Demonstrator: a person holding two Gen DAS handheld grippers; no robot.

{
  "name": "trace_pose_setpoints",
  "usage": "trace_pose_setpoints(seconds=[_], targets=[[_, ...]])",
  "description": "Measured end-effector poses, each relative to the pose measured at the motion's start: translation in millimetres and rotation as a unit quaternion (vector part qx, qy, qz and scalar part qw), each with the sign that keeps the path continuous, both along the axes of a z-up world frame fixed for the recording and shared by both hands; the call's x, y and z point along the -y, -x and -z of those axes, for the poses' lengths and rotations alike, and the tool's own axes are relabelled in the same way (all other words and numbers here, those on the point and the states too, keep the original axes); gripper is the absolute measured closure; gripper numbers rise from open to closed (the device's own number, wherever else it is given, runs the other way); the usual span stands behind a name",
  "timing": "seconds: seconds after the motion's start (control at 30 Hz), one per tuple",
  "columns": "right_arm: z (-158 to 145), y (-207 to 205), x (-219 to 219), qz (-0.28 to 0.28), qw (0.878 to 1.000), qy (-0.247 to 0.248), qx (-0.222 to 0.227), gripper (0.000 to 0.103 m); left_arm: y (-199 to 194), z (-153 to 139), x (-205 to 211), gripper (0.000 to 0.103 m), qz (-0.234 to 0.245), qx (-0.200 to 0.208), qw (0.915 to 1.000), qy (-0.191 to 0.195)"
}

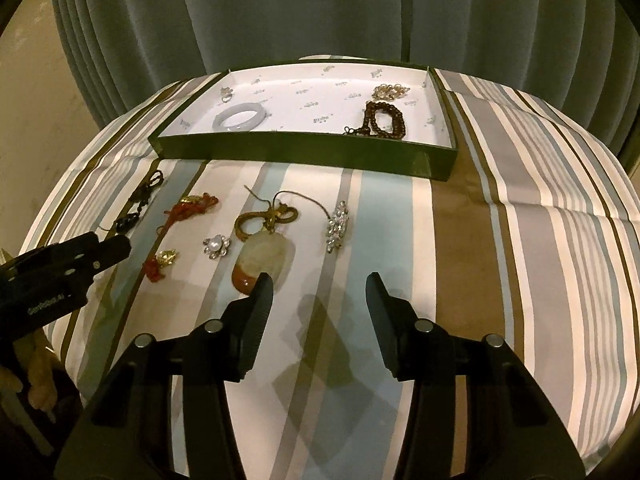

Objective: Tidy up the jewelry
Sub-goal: 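Withdraw both open tools from the box toward the remaining jewelry, then grasp the silver rhinestone pin with the right tool while the left tool grasps the dark carved pendant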

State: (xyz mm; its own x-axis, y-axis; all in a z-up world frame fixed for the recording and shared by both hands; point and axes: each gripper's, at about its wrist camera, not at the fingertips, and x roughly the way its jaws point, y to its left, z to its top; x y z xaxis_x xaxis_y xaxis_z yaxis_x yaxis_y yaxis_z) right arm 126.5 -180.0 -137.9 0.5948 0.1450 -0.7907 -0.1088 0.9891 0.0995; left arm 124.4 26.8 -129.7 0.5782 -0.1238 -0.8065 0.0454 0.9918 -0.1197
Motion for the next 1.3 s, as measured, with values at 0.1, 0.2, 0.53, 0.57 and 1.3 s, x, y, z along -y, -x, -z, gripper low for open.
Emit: trace_pose_setpoints(seconds=[0.1, 0.2, 0.53, 0.57, 1.3], targets=[[0.1, -5.3, 1.7, 0.006, 1.000, -0.001, 0.002, 0.060, -0.7, 0.1, -0.7, 0.037, -0.002, -0.001, 1.0000, 0.000], [1.6, -12.7, 2.9, 0.010, 1.000, 0.001, 0.002, 0.063, -1.3, 0.2, -2.0, 0.037, -0.004, -0.001, 1.0000, -0.002], [10.5, -39.5, 0.0, 0.011, 1.000, 0.015, 0.000, 0.073, -4.8, 3.7, -9.7, 0.037, -0.012, -0.003, 0.9999, -0.006], [11.9, -41.2, -0.4, 0.011, 1.000, 0.015, -0.002, 0.075, -5.2, 4.4, -10.5, 0.037, -0.012, -0.004, 0.9999, -0.006], [16.6, -38.4, 8.6, 0.012, 1.000, 0.014, -0.002, 0.090, -20.3, 15.3, -22.4, 0.037, -0.023, -0.017, 0.9996, -0.007]])
